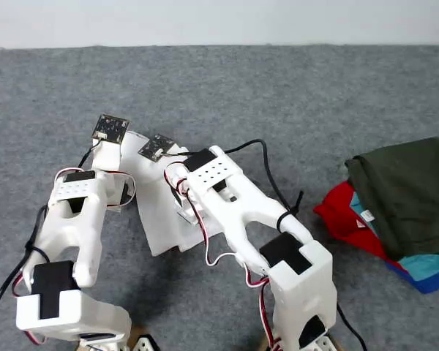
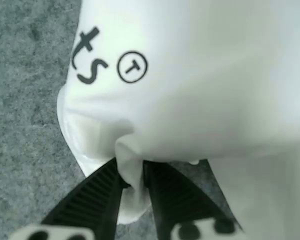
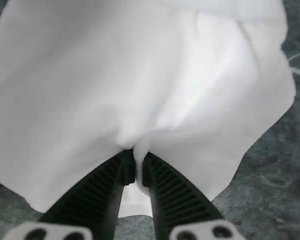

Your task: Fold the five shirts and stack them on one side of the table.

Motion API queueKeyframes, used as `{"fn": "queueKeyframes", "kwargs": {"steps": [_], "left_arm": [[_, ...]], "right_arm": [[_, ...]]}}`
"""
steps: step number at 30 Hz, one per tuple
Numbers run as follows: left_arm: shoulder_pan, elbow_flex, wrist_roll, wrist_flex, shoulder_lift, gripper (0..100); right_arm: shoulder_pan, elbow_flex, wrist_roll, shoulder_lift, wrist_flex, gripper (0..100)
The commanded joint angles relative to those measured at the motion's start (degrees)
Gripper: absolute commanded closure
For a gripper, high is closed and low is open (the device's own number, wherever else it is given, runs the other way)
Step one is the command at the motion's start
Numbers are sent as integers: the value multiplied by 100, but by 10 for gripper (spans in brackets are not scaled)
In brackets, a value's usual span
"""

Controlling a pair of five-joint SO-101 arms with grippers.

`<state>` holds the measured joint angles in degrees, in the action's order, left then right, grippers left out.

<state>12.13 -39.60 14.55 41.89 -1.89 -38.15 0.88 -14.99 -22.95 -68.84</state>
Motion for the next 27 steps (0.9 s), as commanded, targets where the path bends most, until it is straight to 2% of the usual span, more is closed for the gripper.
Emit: {"fn": "queueKeyframes", "kwargs": {"steps": [1, 10, 16, 20, 24, 27], "left_arm": [[-79, 40, -26, -62, 53, 986], [-79, 40, -26, -53, 53, 986], [-79, 40, -26, -44, 53, 986], [-88, 31, -26, 9, 97, 986], [-97, 330, -26, 695, 334, 986], [-97, 848, -26, 1609, 1037, 986]], "right_arm": [[154, -492, -9, 92, -242, 988], [1798, -2980, 26, 92, -2431, 988], [2721, -4018, 0, 92, -3002, 989], [2879, -4273, 0, 92, -3160, 989], [2862, -4299, 0, 101, -3169, 989], [2853, -4343, 18, 198, -3169, 989]]}}
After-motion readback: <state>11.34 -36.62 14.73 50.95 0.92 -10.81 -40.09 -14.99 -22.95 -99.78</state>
